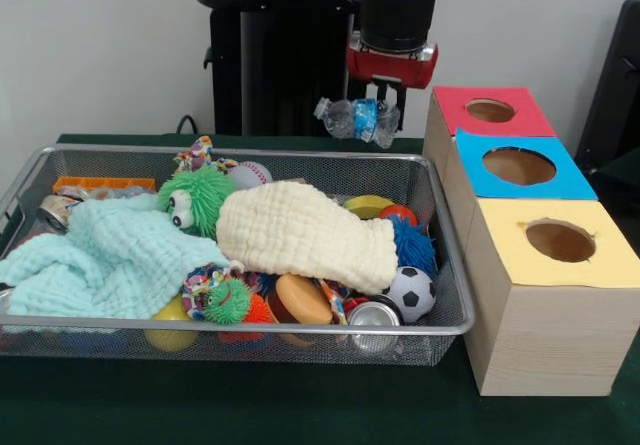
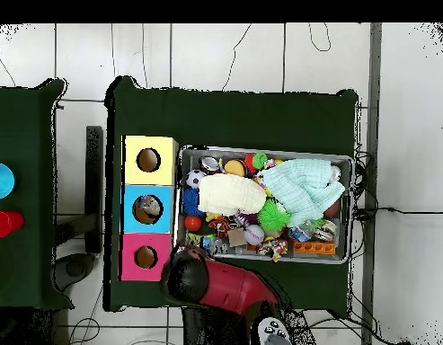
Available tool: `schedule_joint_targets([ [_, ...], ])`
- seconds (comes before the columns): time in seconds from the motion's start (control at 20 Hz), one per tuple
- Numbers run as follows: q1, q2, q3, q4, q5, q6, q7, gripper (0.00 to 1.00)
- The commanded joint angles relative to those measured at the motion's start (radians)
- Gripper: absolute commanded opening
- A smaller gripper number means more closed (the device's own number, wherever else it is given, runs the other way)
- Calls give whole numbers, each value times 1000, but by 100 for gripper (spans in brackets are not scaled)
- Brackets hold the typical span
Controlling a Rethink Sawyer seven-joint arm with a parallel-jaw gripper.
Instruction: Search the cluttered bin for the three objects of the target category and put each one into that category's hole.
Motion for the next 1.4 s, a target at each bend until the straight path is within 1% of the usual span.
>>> schedule_joint_targets([
  [0.05,23,-46,-16,-87,64,147,205,0],
  [0.35,55,-67,-40,-98,75,189,221,0],
  [0.85,115,-84,-77,-146,92,261,238,0],
  [1.15,141,-77,-75,-165,114,244,246,0],
  [1.4,167,-70,-92,-178,131,252,259,0],
])
